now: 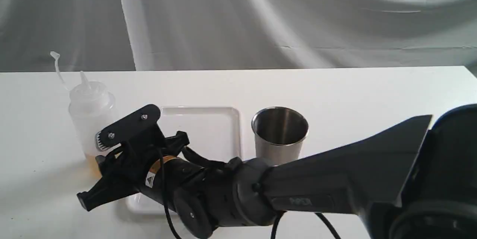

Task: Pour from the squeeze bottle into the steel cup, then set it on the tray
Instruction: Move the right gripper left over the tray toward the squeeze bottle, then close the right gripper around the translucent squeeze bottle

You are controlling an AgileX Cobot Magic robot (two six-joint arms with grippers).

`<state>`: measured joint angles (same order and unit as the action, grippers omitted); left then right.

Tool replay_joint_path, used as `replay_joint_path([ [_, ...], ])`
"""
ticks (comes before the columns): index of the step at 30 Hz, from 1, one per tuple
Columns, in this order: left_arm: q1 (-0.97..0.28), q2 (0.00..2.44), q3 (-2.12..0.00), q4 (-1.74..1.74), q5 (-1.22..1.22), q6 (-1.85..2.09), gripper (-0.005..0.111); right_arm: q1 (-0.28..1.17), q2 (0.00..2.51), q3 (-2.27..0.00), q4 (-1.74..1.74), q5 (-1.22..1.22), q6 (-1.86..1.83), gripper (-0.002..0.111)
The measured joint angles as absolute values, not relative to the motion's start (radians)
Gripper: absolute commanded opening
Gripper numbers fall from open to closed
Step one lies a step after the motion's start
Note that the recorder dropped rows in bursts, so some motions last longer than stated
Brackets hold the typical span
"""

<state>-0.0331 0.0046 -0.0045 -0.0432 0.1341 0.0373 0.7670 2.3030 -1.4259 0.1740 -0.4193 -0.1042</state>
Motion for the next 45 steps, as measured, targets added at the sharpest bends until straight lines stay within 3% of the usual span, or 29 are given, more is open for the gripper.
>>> replay_joint_path([
  [3,-0.033,0.005,-0.004,-0.043,0.134,0.037,0.008,0.767,2.303,-1.426,0.174,-0.418,-0.104,0.078],
  [6,-0.033,0.005,-0.004,-0.043,0.134,0.037,0.008,0.767,2.303,-1.426,0.189,-0.418,-0.104,0.086],
  [32,-0.033,0.005,-0.004,-0.043,0.134,0.037,0.008,0.767,2.305,-1.428,0.226,-0.428,-0.104,0.087],
  [45,-0.033,0.005,-0.004,-0.043,0.134,0.037,0.008,0.767,2.401,-1.601,0.226,-0.362,-0.132,0.087],
])
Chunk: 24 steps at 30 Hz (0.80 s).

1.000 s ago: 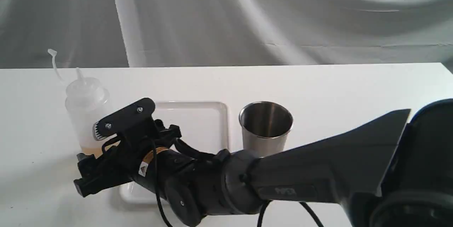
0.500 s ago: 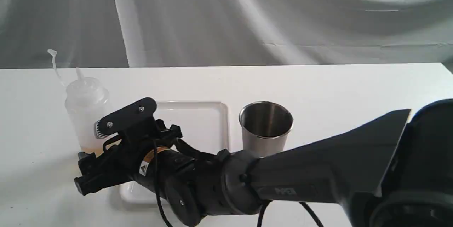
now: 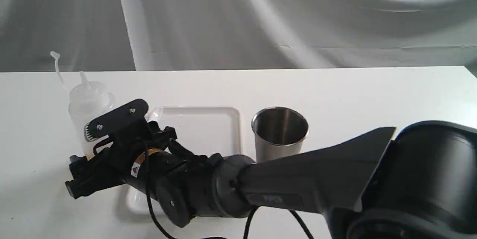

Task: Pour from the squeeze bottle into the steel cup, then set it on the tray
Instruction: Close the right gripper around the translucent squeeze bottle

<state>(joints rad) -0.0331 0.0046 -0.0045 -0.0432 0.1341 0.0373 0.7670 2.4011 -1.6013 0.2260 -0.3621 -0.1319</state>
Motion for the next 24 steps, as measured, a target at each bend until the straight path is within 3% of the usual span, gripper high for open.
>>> replay_joint_path([
  [13,-0.033,0.005,-0.004,-0.033,0.134,0.037,0.008,0.754,2.486,-1.759,0.228,-0.276,-0.165,0.087],
  [24,-0.033,0.005,-0.004,0.0,0.134,0.037,0.008,0.728,2.501,-1.764,0.224,-0.271,-0.176,0.087],
])
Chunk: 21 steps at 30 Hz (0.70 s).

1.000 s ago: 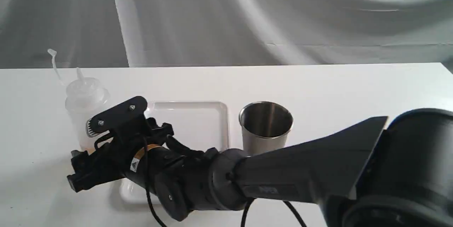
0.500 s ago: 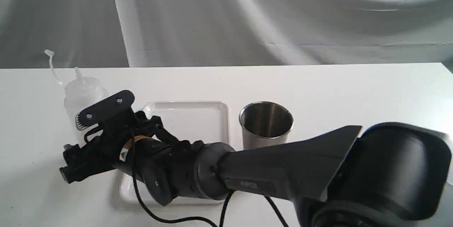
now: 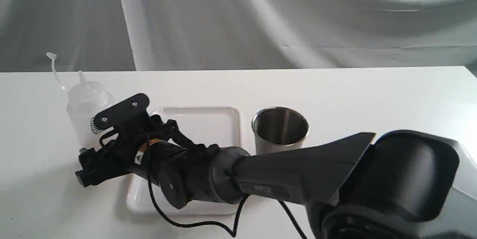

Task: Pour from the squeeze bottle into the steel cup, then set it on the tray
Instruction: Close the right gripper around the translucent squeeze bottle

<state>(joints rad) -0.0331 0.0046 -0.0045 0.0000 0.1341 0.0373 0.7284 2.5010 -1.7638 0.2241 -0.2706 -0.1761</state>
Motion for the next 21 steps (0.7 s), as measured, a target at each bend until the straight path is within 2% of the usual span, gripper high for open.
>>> replay_joint_path([
  [21,-0.033,0.005,-0.004,0.029,0.134,0.037,0.008,0.726,2.54,-1.857,0.189,-0.216,-0.18,0.086],
])
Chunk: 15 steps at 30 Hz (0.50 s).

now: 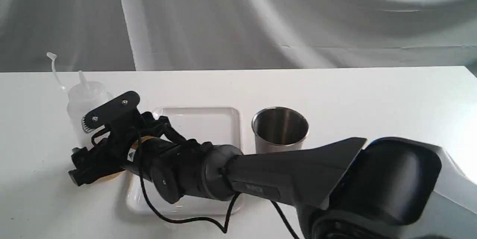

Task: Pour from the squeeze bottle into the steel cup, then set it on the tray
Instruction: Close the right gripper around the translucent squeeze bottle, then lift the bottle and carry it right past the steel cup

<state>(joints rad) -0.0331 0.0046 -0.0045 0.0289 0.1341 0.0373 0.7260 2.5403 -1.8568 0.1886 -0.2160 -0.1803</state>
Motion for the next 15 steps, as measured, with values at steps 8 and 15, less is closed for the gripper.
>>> replay_joint_path([
  [8,-0.033,0.005,-0.004,0.037,0.134,0.037,0.008,0.726,2.54,-1.857,0.187,-0.216,-0.18,0.08],
  [15,-0.033,0.005,-0.004,0.037,0.134,0.037,0.008,0.726,2.54,-1.857,0.184,-0.216,-0.182,0.054],
])
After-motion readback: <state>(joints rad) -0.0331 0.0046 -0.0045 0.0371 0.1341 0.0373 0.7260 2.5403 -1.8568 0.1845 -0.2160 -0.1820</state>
